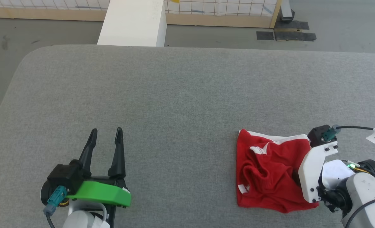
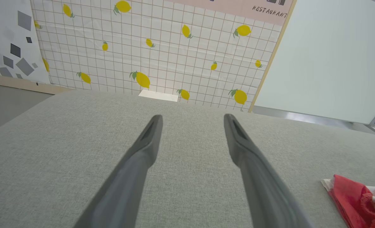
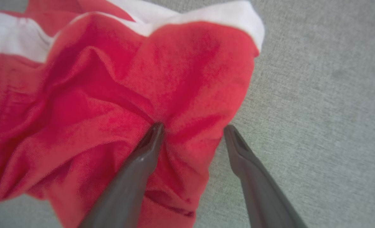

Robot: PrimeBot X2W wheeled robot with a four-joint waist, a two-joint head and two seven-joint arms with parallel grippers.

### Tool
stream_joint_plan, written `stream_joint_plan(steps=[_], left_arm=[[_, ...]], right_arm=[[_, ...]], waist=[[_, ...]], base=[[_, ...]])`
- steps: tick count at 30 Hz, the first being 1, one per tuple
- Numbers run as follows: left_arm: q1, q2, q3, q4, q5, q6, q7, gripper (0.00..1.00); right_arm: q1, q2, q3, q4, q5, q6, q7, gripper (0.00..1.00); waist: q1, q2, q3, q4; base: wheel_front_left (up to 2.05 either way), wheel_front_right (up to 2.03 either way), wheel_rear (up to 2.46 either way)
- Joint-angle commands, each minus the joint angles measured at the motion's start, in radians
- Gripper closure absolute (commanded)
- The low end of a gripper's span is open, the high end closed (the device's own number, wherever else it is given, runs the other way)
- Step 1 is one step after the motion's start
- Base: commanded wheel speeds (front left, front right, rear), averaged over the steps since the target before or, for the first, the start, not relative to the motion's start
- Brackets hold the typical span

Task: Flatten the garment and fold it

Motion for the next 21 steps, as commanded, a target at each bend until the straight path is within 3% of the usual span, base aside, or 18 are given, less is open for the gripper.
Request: stream_joint_plan(steps=[1,6,7,8,9,16,21], left_arm=[[-0.016,-0.003,-0.002,0.002,-0.010,-0.007,-0.004,0.00],[-0.017,-0.004,-0.001,0.004,-0.013,-0.007,-0.004,0.00],[-0.018,-0.004,-0.001,0.005,-0.014,-0.007,-0.004,0.00],[-0.018,-0.004,-0.001,0.005,-0.015,-0.007,-0.004,0.00],[-0.018,-0.004,-0.001,0.005,-0.015,-0.007,-0.004,0.00],[-0.018,-0.004,-0.004,0.004,-0.015,-0.007,-0.004,0.00],[-0.015,-0.004,-0.003,-0.004,-0.015,-0.007,-0.004,0.00]], right_arm=[[-0.011,0.010,0.004,0.013,-0.010,-0.002,0.012,0.00],[0.001,0.018,0.015,0.033,-0.007,-0.002,0.052,0.00],[0.003,0.020,0.012,0.035,-0.005,-0.002,0.059,0.68],[0.004,0.020,0.011,0.036,-0.003,-0.002,0.061,0.91],[0.007,0.019,0.011,0.036,-0.001,-0.002,0.066,1.00],[-0.005,-0.005,0.009,-0.002,0.006,-0.002,0.035,1.00],[-0.029,-0.059,0.068,-0.086,0.041,-0.002,0.033,1.00]], waist=[[0.0000,0.0000,0.004,0.006],[0.0000,0.0000,0.005,0.012],[0.0000,0.0000,0.005,0.012],[0.0000,0.0000,0.004,0.013],[0.0000,0.0000,0.004,0.014],[0.0000,0.0000,0.000,0.014],[0.0000,0.0000,-0.004,-0.013]], base=[[0.00,0.00,0.00],[0.00,0.00,0.00],[0.00,0.00,0.00],[0.00,0.00,0.00],[0.00,0.00,0.00],[0.00,0.00,0.00],[0.00,0.00,0.00]])
